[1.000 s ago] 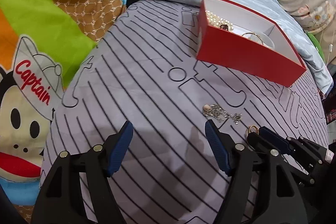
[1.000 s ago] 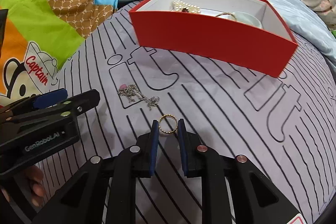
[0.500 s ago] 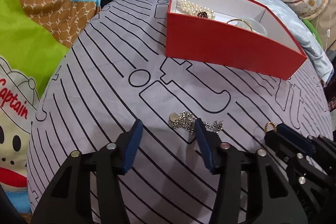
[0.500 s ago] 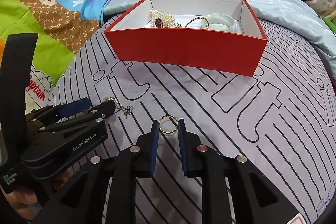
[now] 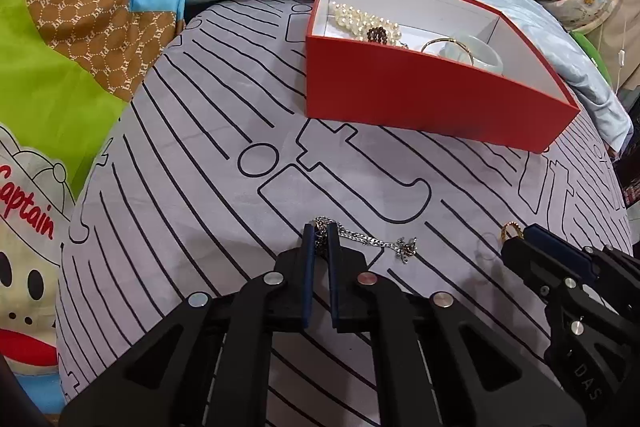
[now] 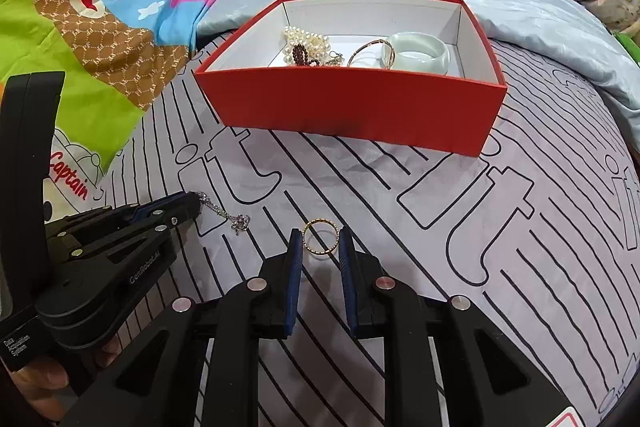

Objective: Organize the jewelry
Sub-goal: 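Grasp the silver chain with the left tool while the right tool grasps the gold ring, then carry the silver chain and gold ring into the red box with both tools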

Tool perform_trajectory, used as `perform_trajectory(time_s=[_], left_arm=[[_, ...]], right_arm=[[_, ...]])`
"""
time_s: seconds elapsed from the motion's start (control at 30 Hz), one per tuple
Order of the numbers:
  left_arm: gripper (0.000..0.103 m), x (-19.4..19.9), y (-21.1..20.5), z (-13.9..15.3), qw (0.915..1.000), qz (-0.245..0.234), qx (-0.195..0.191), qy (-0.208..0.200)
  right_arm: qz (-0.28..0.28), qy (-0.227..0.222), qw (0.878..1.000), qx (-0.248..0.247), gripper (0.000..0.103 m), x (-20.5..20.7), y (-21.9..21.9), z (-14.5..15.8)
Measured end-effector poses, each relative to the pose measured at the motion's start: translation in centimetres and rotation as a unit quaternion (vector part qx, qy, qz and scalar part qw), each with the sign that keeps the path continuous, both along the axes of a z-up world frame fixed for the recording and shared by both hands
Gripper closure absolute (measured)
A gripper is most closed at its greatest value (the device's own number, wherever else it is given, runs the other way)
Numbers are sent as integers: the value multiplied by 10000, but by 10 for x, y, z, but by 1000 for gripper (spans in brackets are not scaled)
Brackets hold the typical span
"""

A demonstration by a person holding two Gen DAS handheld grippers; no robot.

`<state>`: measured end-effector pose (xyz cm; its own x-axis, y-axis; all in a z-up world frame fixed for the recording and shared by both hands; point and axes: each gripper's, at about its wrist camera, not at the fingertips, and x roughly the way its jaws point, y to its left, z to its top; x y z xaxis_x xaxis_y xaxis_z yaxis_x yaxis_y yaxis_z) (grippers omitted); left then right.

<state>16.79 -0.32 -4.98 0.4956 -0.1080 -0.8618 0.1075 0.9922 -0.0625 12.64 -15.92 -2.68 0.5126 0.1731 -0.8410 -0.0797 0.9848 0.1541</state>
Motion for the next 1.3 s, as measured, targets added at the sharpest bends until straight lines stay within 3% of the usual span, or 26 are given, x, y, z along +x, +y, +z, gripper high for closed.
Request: perform_trajectory(time_s=[0.37, 0.77, 1.0, 1.3], left_arm=[[99, 0, 1, 54, 9990, -52, -177, -413], [99, 29, 3, 108, 9943, 18, -337, -1016], [99, 52, 15, 141, 9901, 126, -399, -1342], [99, 74, -8, 198, 9808, -181, -597, -1849]], right_arm=[[92, -425, 9990, 87, 86, 6, -2, 37], [83, -853, 9963, 71, 86, 34, -11, 71], [79, -1025, 9946, 167, 86, 54, -20, 87], [75, -1314, 9913, 96, 86, 96, -31, 114]])
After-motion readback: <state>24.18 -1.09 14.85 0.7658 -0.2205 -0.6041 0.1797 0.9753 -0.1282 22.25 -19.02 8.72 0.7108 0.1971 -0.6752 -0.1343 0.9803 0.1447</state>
